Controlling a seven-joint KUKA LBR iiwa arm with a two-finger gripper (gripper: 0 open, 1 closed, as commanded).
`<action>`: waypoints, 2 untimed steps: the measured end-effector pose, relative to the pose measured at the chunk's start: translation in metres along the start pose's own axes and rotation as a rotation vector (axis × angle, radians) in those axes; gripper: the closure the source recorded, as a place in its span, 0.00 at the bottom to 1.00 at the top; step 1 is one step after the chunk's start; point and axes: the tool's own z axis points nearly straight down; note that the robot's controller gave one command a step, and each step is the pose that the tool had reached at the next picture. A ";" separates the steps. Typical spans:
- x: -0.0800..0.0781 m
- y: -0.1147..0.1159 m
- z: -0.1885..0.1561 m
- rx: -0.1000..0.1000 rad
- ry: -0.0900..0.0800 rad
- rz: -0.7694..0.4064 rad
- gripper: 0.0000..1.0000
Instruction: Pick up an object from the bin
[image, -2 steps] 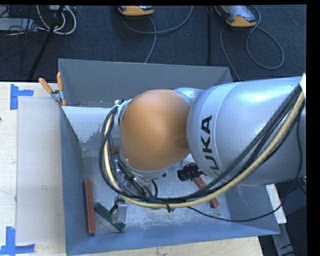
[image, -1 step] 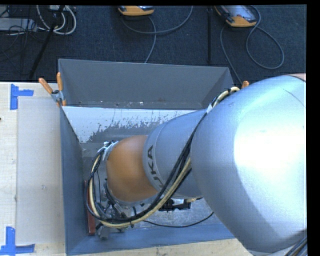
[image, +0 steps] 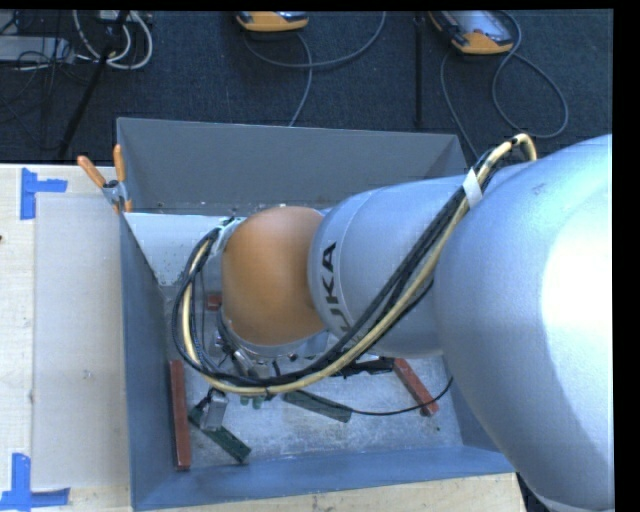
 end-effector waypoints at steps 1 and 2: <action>-0.044 -0.060 0.068 0.010 0.010 0.027 0.00; -0.075 -0.176 -0.011 0.007 0.002 -0.003 0.00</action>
Offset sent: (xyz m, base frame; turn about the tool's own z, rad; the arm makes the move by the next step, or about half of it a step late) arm 0.0317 -0.0620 -0.0634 0.0205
